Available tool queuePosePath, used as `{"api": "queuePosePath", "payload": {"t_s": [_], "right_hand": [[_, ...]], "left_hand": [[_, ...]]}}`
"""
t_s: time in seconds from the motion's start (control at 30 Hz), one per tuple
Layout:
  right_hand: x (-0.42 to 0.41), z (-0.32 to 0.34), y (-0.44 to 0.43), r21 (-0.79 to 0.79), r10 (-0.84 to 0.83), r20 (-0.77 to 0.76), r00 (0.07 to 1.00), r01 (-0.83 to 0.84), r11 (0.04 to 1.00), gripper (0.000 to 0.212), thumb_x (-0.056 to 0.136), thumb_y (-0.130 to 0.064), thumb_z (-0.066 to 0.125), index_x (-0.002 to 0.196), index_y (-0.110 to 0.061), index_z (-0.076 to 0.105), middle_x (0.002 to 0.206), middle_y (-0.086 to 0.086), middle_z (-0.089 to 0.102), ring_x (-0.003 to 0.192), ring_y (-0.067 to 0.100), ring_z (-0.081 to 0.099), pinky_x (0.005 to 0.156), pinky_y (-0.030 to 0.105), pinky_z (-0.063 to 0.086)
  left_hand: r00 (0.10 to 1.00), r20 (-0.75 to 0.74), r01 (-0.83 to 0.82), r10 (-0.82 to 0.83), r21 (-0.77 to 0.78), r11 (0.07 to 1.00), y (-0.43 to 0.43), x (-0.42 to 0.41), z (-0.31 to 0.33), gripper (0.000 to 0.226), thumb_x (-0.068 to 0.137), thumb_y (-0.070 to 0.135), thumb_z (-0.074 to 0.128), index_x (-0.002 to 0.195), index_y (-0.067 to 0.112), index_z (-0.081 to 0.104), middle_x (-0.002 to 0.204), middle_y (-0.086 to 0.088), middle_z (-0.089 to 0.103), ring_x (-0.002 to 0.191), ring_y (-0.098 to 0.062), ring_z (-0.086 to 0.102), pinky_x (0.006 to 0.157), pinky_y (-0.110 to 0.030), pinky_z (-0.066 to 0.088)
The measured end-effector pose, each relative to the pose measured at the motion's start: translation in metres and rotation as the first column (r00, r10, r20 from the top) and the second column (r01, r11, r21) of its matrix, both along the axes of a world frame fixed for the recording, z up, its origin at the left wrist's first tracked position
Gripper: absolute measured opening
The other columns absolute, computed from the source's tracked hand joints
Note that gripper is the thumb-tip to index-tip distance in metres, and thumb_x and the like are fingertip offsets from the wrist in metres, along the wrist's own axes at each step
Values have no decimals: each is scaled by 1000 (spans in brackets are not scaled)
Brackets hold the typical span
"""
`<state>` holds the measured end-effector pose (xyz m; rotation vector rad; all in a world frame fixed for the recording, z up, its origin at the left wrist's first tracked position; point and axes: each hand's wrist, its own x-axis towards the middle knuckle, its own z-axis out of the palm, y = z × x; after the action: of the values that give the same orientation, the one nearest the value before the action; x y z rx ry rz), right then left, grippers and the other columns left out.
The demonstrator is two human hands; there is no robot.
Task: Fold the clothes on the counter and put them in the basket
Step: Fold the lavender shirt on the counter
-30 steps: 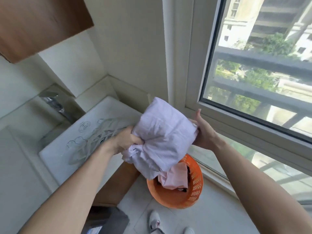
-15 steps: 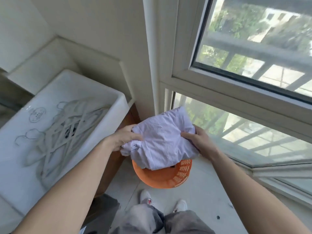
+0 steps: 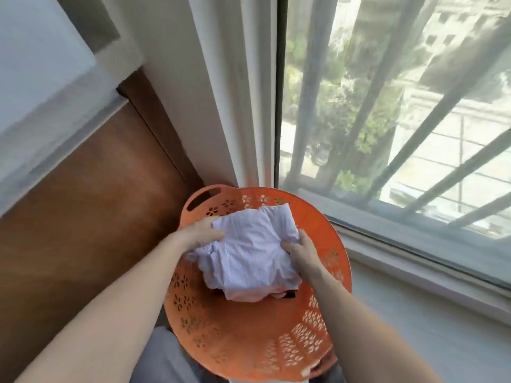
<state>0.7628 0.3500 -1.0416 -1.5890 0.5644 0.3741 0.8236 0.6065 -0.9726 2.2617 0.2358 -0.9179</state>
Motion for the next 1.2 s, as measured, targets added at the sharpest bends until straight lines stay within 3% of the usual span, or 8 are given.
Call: {"api": "queuePosePath", "payload": {"t_s": [0.13, 0.2, 0.3, 0.37, 0.47, 0.63, 0.93, 1.2], "right_hand": [[21, -76, 13, 7, -38, -5, 999, 38, 999, 36, 72, -11, 62, 107, -16, 66, 94, -1, 71, 85, 20, 67, 76, 39, 56], [28, -100, 16, -57, -25, -25, 999, 23, 998, 9, 73, -10, 62, 81, -12, 62, 76, 1, 63, 73, 21, 59, 66, 41, 49], [36, -119, 18, -366, 58, -52, 997, -73, 928, 27, 75, -21, 62, 102, -18, 55, 93, 5, 63, 85, 30, 64, 77, 44, 54], [39, -110, 24, -758, 246, -17, 969, -173, 629, 47, 77, -20, 61, 122, -19, 50, 111, 9, 55, 93, 36, 62, 76, 42, 53], [45, -90, 36, -925, 696, 67, 715, -217, 311, 59, 78, -18, 68, 133, -25, 46, 129, 9, 44, 112, 36, 52, 85, 46, 49], [53, -105, 28, -783, 868, -336, 365, -621, -41, 106, 80, -43, 72, 158, -33, 0, 165, 8, -4, 153, 24, -6, 124, 40, 2], [34, -120, 32, -763, 772, -448, 451, -643, -67, 116, 73, -60, 72, 155, -31, -5, 163, 7, -16, 150, 26, -17, 120, 56, 8], [5, 49, 7, -767, 712, -307, 632, -607, 207, 47, 97, -35, 55, 143, -33, 46, 160, 9, 23, 148, 27, 23, 119, 51, 15]], "left_hand": [[1000, 14, -20, 19, 39, 999, 9, 19, -81, 18, 71, 23, 58, 86, 28, 67, 72, 3, 66, 62, -15, 59, 61, -31, 46], [1000, -2, 10, -9, 51, 999, 14, 27, -111, 30, 70, 28, 58, 99, 29, 63, 86, 3, 68, 70, -16, 64, 64, -33, 53], [998, 56, 12, -20, 138, 990, 14, 23, -137, 52, 82, 20, 58, 127, 41, 44, 115, -4, 66, 88, -22, 70, 69, -35, 59], [950, 261, 95, -173, 284, 954, 4, 8, -142, 66, 88, 5, 51, 146, 31, 36, 143, -4, 48, 123, -22, 56, 98, -37, 50], [647, 665, 139, -373, 378, 915, -21, -16, -141, 58, 87, 3, 50, 142, 21, 47, 145, -1, 42, 136, -23, 37, 113, -43, 36], [816, 191, 431, -545, 426, 795, -13, -33, -171, 107, 84, 64, 57, 157, 30, -11, 164, 5, -16, 152, -19, -15, 123, -45, -7], [916, 31, 334, -399, 490, 805, 2, -39, -187, 117, 82, 65, 62, 153, 29, -25, 164, -11, -20, 152, -30, -14, 122, -48, -8], [970, 171, 107, -172, 334, 936, -23, -58, -30, 95, 87, 42, 66, 157, 32, 3, 165, -7, 0, 152, -32, 7, 122, -52, 12]]}}
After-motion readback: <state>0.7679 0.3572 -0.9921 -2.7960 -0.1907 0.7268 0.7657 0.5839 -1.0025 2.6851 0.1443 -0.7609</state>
